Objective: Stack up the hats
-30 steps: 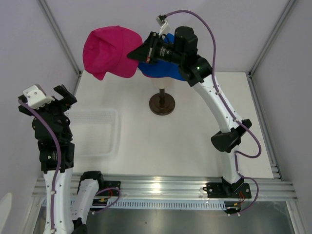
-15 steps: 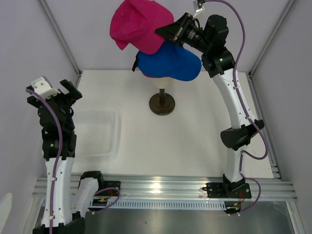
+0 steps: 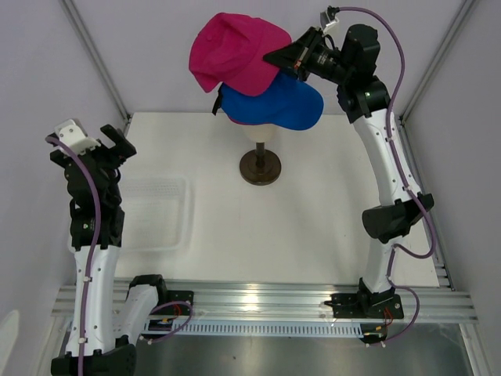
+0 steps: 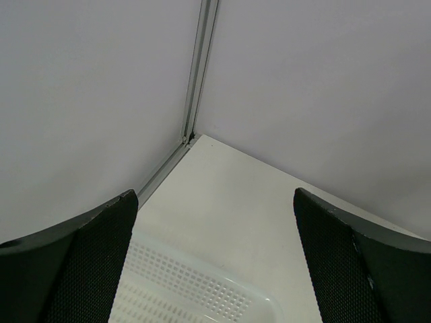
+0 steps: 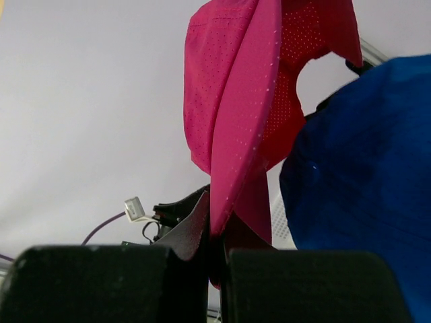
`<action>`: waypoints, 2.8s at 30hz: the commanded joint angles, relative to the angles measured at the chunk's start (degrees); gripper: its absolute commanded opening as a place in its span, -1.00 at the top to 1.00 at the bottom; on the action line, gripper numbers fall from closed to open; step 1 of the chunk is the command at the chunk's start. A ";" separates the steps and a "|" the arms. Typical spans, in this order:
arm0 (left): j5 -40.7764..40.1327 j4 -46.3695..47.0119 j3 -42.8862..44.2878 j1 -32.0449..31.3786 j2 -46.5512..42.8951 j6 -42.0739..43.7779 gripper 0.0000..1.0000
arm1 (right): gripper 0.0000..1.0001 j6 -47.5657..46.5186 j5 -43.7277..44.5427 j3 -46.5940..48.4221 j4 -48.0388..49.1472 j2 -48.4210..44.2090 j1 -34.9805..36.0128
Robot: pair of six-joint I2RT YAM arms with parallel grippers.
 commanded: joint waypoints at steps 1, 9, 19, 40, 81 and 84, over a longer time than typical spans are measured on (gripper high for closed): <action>1.40 1.58 -0.11 0.26 0.07 -1.87 -0.99 | 1.00 -2.91 -2.44 0.20 -3.82 -3.90 -0.71; 2.63 1.58 -0.46 0.26 0.16 -2.84 -0.99 | 1.00 -2.92 -6.03 -2.88 -6.19 -4.87 -4.14; 4.83 2.19 -0.11 0.26 2.09 -4.59 -0.99 | 1.00 -2.83 -11.83 -6.03 -8.66 -7.06 -9.15; 6.94 2.28 0.76 0.26 5.08 -4.51 -0.99 | 1.00 -11.52 -17.29 -15.63 -13.48 -5.13 -17.15; 7.90 2.02 0.68 0.26 3.06 -3.01 -0.99 | 1.00 -4.23 -4.71 -44.47 11.58 -24.83 -12.31; 8.00 2.28 0.33 0.17 3.41 -3.28 -0.99 | 1.00 -4.93 -9.63 -37.61 8.05 -21.84 -13.72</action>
